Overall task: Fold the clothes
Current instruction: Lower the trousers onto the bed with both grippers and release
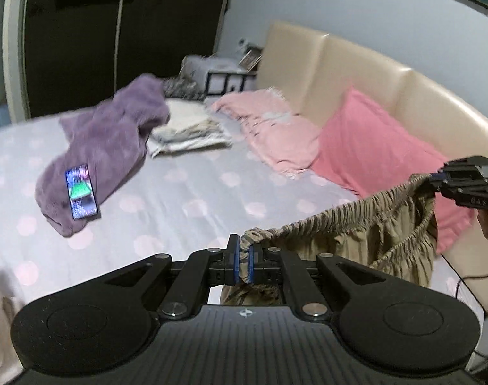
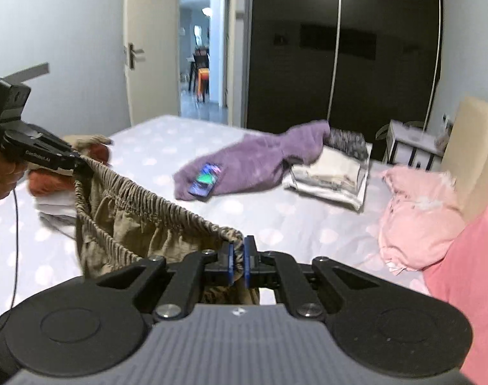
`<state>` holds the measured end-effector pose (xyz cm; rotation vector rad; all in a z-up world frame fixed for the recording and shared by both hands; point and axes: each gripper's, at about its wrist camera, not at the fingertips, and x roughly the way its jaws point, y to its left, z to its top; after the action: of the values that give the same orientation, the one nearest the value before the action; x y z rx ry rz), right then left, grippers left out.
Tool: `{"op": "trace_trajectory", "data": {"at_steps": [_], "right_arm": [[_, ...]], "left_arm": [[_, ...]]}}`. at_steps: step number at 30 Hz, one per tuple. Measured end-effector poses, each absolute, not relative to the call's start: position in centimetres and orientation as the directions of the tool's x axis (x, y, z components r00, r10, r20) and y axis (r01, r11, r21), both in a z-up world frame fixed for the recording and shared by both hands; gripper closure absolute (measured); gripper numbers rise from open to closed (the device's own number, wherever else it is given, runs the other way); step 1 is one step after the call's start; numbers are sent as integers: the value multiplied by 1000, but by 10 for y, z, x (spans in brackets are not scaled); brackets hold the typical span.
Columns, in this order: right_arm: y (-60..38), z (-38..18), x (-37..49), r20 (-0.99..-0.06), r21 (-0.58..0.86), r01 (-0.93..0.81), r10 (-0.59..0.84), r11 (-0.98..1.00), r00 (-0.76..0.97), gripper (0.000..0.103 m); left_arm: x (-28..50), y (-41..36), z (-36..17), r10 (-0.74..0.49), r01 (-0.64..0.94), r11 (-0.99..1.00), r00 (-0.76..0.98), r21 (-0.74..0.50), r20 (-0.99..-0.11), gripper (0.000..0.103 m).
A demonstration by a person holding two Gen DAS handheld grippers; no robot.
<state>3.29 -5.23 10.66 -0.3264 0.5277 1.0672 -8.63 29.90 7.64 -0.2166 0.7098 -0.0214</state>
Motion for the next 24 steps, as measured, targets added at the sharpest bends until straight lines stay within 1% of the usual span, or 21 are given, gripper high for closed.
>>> {"op": "trace_trajectory", "data": {"at_steps": [3,5,8,12,15,19,20,21,23,24], "right_arm": [[-5,77,105,-616,49,-888,714,456,333,96],[27,48,156,-659,89,-877,688,472,303,96],[68,3,227,-713,136,-855,648,501,267,96],[122,-63,306,-774,153,-815,581,559,253,96],[159,-106,350,-809,149,-792,533,593,247,96],[194,-156,383,-843,131,-773,480,621,242,96],[198,-165,386,-849,132,-766,470,630,241,96],[203,-175,391,-856,134,-756,460,641,238,96],[210,-197,400,-870,141,-732,437,667,230,96],[212,-206,403,-877,145,-716,424,682,226,95]], "left_arm": [[-16,349,39,-94,-137,953,712,-269,-696,100],[30,377,15,-75,-193,942,679,-276,-730,100],[97,411,-19,-49,-257,928,631,-268,-774,100],[170,440,-74,0,-325,922,545,-212,-838,100],[204,456,-114,17,-371,909,491,-191,-871,100],[232,472,-159,31,-418,892,432,-171,-901,100],[235,475,-168,27,-429,887,421,-173,-907,98],[237,479,-177,23,-440,881,409,-175,-912,94],[242,485,-195,8,-460,869,381,-182,-925,89],[243,486,-202,-1,-457,871,367,-182,-930,89]]}}
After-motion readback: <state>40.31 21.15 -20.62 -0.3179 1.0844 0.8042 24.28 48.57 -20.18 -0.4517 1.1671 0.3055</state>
